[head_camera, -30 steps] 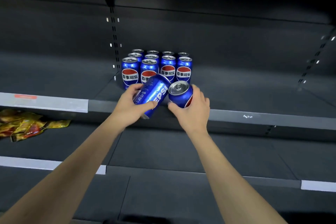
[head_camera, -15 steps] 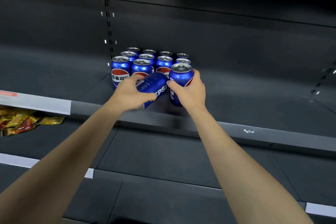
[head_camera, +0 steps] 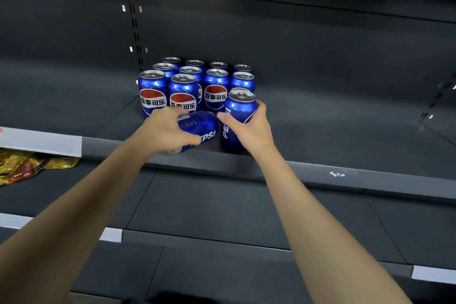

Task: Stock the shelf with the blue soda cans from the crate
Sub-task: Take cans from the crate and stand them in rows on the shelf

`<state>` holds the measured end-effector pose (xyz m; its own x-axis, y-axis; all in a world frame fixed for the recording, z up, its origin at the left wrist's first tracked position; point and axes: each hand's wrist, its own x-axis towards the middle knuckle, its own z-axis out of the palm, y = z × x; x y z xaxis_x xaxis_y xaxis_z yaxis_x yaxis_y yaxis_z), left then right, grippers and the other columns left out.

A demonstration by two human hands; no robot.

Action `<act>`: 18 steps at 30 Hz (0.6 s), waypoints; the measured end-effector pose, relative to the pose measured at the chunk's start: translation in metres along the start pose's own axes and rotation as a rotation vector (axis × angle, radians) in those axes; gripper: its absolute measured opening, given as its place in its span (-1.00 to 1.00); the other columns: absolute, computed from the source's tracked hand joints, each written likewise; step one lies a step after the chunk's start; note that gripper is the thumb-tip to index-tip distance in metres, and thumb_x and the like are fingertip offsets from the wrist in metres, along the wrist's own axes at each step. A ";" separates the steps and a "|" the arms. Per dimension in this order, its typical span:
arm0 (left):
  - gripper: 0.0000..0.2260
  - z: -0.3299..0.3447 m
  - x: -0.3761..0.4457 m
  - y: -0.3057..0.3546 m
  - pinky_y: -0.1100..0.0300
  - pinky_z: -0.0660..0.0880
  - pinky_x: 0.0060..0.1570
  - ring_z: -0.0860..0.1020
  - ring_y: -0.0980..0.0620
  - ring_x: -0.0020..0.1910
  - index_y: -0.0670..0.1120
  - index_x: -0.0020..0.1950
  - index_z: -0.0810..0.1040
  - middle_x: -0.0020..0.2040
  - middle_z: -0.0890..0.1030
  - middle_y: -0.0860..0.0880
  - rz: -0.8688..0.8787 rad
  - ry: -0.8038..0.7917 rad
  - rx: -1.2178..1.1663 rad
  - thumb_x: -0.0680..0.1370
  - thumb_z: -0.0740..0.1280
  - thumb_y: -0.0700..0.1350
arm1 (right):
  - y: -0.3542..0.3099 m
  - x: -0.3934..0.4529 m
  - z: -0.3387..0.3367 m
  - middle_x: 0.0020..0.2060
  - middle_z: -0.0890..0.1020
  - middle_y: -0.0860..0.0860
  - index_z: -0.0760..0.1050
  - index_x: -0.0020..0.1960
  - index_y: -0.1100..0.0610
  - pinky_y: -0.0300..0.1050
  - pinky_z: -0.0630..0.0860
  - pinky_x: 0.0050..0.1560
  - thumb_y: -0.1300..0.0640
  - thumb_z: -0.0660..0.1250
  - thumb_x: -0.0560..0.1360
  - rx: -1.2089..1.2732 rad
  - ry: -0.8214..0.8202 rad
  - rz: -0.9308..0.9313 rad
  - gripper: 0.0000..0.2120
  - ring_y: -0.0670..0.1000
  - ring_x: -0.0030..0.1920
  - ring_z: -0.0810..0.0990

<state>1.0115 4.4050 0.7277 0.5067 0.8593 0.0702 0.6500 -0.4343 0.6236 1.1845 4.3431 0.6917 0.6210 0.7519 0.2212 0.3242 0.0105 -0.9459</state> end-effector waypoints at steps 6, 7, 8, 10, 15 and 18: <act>-0.64 -0.009 0.009 -0.005 0.19 0.45 -0.18 0.53 0.01 -0.08 -0.06 0.10 0.58 0.01 0.60 -0.03 -0.078 -0.029 -0.011 0.34 0.47 -0.01 | 0.004 0.006 -0.014 0.34 0.30 0.01 0.02 0.45 -0.01 0.07 0.37 0.35 0.12 0.57 0.25 -0.176 -0.177 0.032 -0.03 0.06 0.34 0.34; -0.63 -0.009 0.009 -0.005 0.20 0.44 -0.19 0.53 0.00 -0.07 -0.06 0.12 0.57 0.02 0.59 -0.03 -0.083 -0.040 -0.020 0.35 0.47 -0.02 | 0.005 0.007 -0.016 0.34 0.30 0.01 0.00 0.45 -0.03 0.06 0.37 0.35 0.13 0.57 0.24 -0.180 -0.193 0.041 -0.01 0.06 0.34 0.34; -0.63 -0.010 0.010 -0.005 0.20 0.44 -0.19 0.53 -0.01 -0.06 -0.07 0.13 0.57 0.03 0.59 -0.04 -0.084 -0.047 -0.026 0.36 0.47 -0.04 | 0.004 0.007 -0.017 0.35 0.29 0.02 0.00 0.45 -0.02 0.03 0.37 0.34 0.15 0.57 0.25 -0.180 -0.202 0.049 -0.01 0.05 0.33 0.35; -0.69 -0.009 0.009 -0.003 0.20 0.44 -0.16 0.52 -0.02 -0.06 -0.07 0.08 0.55 0.02 0.57 -0.04 -0.079 -0.047 -0.033 0.37 0.47 -0.06 | 0.005 0.006 -0.015 0.34 0.30 0.02 0.02 0.43 0.02 -0.04 0.41 0.28 0.16 0.56 0.28 -0.161 -0.198 0.062 -0.07 0.04 0.29 0.38; -0.58 -0.007 0.009 0.000 0.12 0.44 0.02 0.46 -0.02 -0.03 -0.09 0.20 0.52 0.02 0.49 -0.03 -0.084 -0.033 0.022 0.37 0.46 -0.06 | 0.009 0.001 -0.005 0.16 0.52 0.01 0.15 0.32 0.02 -0.11 0.53 0.04 0.16 0.49 0.35 -0.087 -0.130 0.100 -0.30 0.02 0.11 0.53; -0.51 -0.006 0.009 0.001 0.11 0.45 0.05 0.47 -0.03 0.01 -0.11 0.26 0.49 0.03 0.49 -0.03 -0.079 -0.037 0.065 0.36 0.46 -0.04 | 0.006 0.001 -0.001 0.09 0.52 -0.01 0.17 0.31 0.05 -0.28 0.44 -0.18 0.16 0.48 0.37 -0.091 -0.066 0.089 -0.34 0.00 0.02 0.53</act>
<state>1.0128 4.4138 0.7338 0.4719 0.8816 -0.0065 0.7236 -0.3831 0.5742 1.1874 4.3430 0.6863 0.6029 0.7890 0.1187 0.3351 -0.1153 -0.9351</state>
